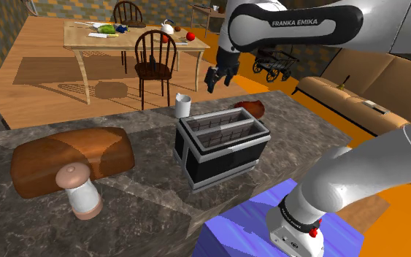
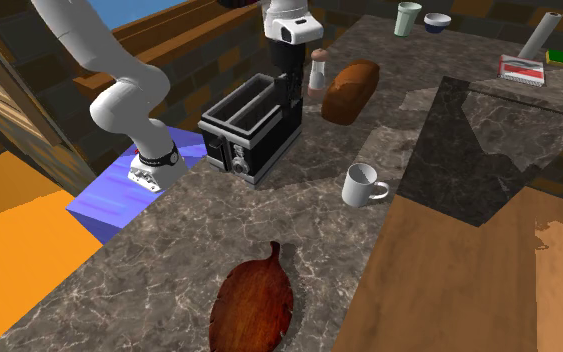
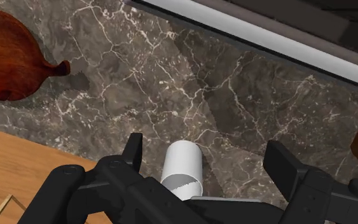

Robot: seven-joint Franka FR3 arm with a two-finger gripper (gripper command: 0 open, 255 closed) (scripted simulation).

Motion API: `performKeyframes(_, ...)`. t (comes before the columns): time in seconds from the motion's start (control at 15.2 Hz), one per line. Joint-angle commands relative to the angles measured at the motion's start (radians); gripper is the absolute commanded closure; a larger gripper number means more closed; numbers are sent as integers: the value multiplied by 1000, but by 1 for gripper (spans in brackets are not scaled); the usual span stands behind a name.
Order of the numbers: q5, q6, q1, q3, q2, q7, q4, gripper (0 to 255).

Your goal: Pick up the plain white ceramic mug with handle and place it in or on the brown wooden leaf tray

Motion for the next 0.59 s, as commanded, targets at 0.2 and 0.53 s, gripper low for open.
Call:
performKeyframes(0.2, 2, 68, -7, 11, 199, 40, 107, 0)
performKeyframes(0.53, -1, 111, -8, 18, 398, 78, 240, 0)
